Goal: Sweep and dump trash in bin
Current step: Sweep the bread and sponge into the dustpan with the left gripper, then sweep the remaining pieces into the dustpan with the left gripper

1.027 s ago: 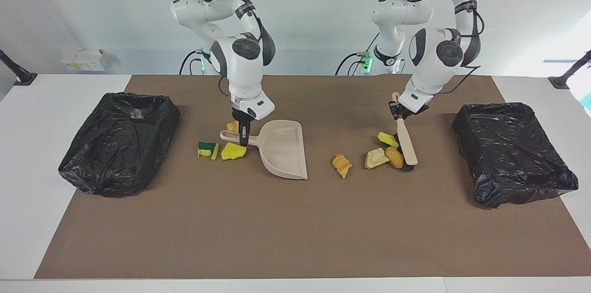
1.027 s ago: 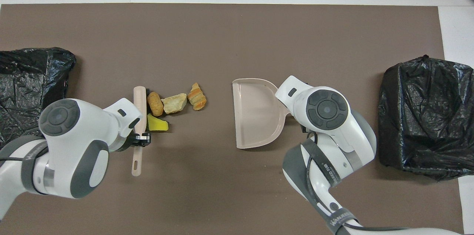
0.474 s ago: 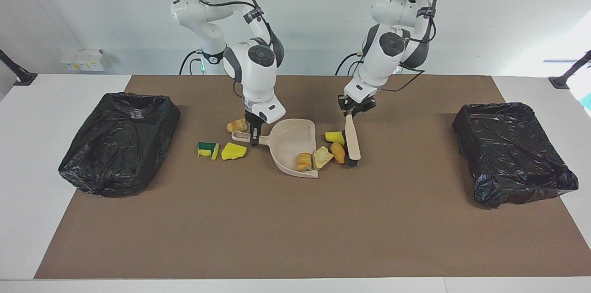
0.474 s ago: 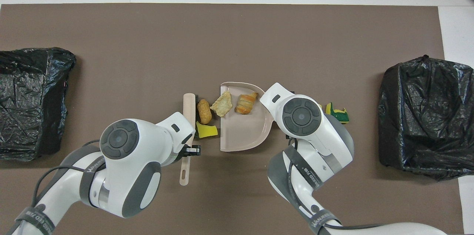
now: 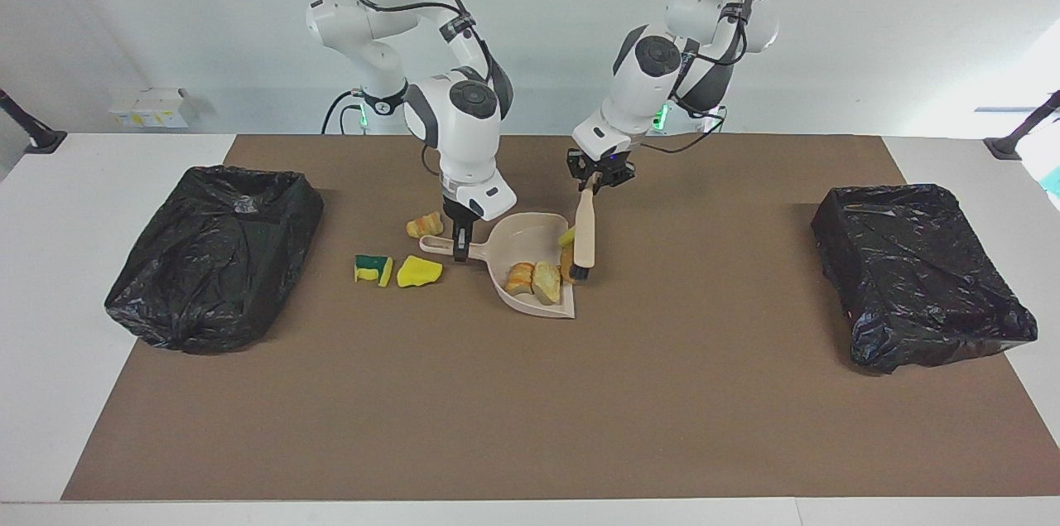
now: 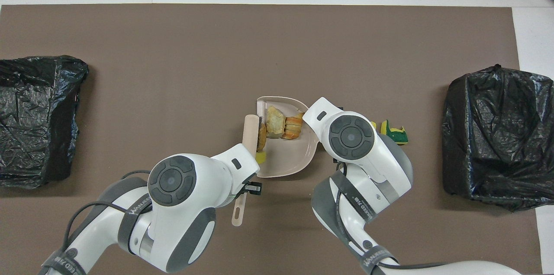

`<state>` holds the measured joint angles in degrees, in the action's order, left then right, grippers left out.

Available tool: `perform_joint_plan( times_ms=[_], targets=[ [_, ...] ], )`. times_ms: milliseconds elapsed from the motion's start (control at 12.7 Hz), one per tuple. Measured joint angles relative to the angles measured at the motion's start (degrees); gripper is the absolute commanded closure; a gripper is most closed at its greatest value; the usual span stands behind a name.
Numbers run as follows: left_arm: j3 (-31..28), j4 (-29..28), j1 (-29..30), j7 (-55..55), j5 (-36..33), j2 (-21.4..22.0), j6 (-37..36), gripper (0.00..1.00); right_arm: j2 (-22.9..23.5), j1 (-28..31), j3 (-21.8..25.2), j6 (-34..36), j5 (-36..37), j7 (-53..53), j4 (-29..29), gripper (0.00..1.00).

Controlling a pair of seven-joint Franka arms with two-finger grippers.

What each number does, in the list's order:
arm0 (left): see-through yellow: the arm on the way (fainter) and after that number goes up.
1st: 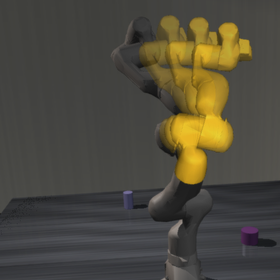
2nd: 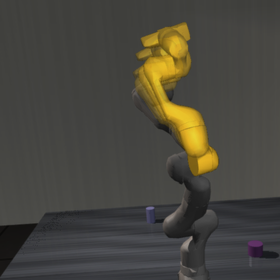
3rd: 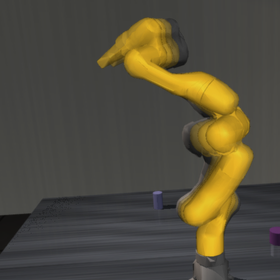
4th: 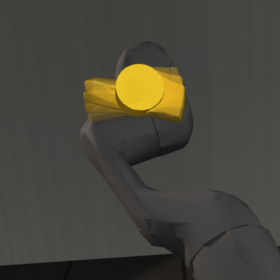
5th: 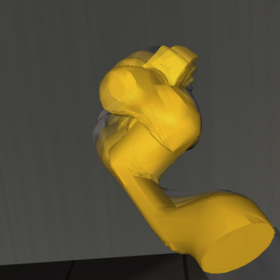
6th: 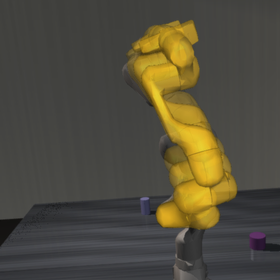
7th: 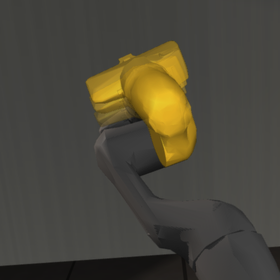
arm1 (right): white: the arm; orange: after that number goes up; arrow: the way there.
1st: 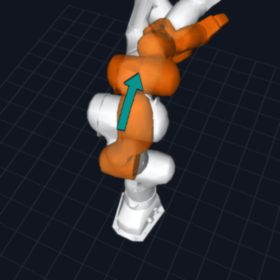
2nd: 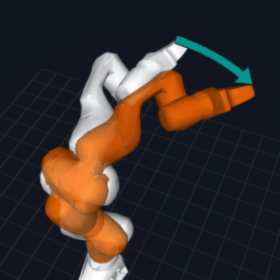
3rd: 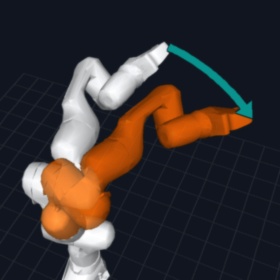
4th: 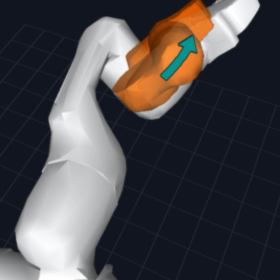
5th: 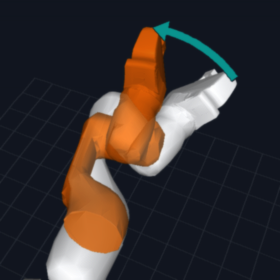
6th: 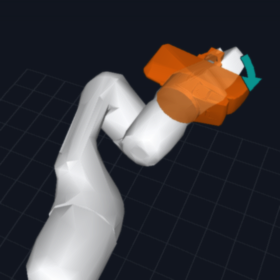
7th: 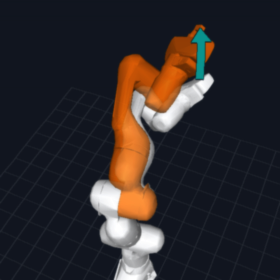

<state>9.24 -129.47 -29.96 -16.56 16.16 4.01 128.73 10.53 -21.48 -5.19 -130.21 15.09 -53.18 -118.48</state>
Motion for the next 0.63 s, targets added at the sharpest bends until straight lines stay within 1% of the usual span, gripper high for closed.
perform_joint_plan(
  times_ms=[158, 316, 474, 632],
  targets=[
    [-0.5, 1.9, 0.2, -0.5, 0.2, 1.0, -0.1, 1.0, 0.0, 0.0, 0.0, 0.0, 0.0, 0.0, 0.0, 1.0],
    [-1.5, 2.9, 3.2, -1.5, 0.3, 3.5, -1.5, 1.0, 0.0, 0.0, 0.0, 0.0, 0.0, 0.0, 0.0, 1.0],
    [-1.8, 3.1, 6.7, -1.6, 0.3, 4.9, -5.5, 1.0, 0.0, 0.0, 0.0, 0.0, 0.0, 0.0, 0.0, 1.0],
    [-1.9, 2.4, 10.2, -0.7, 0.3, 5.2, -10.5, 1.0, 0.0, 0.0, 0.0, 0.0, 0.0, 0.0, 0.0, 1.0]
  ],
)
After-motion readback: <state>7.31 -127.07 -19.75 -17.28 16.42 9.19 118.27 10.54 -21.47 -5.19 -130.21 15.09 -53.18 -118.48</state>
